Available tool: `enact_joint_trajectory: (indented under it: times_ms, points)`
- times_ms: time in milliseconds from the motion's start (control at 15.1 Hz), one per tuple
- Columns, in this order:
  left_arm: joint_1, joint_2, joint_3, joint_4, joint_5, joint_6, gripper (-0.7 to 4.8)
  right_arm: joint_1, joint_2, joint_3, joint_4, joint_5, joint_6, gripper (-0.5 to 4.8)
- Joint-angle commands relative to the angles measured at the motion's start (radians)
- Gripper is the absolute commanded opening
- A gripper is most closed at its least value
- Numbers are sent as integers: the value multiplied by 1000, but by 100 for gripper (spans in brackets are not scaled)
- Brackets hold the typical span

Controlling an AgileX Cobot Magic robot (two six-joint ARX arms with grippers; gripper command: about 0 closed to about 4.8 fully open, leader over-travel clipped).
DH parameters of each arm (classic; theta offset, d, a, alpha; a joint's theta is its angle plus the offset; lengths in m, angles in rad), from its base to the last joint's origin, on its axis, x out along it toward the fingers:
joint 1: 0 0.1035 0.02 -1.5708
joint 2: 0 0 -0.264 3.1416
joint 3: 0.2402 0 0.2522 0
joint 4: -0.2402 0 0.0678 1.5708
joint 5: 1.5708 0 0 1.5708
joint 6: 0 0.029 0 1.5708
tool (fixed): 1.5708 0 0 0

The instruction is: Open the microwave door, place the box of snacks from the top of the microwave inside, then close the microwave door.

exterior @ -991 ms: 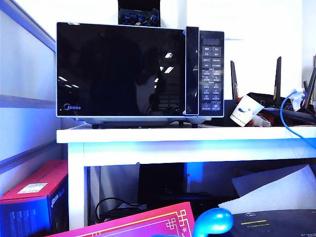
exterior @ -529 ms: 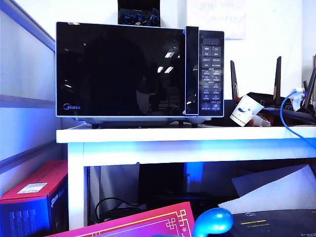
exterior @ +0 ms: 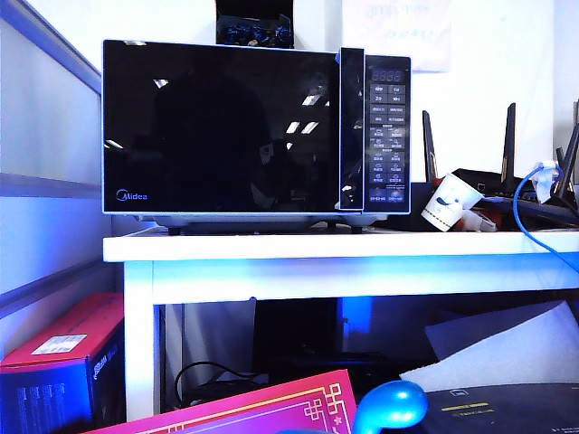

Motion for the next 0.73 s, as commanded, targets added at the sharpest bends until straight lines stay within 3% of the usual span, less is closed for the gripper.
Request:
enact_joint_trajectory:
  times_ms: [66,727]
  points:
    - [0,5,-43,56,7,2,-5,1,-1,-53,35,3,7,40]
    - [0,5,-43,55,2,1,-5,0,-1,-74,36,3,10,40]
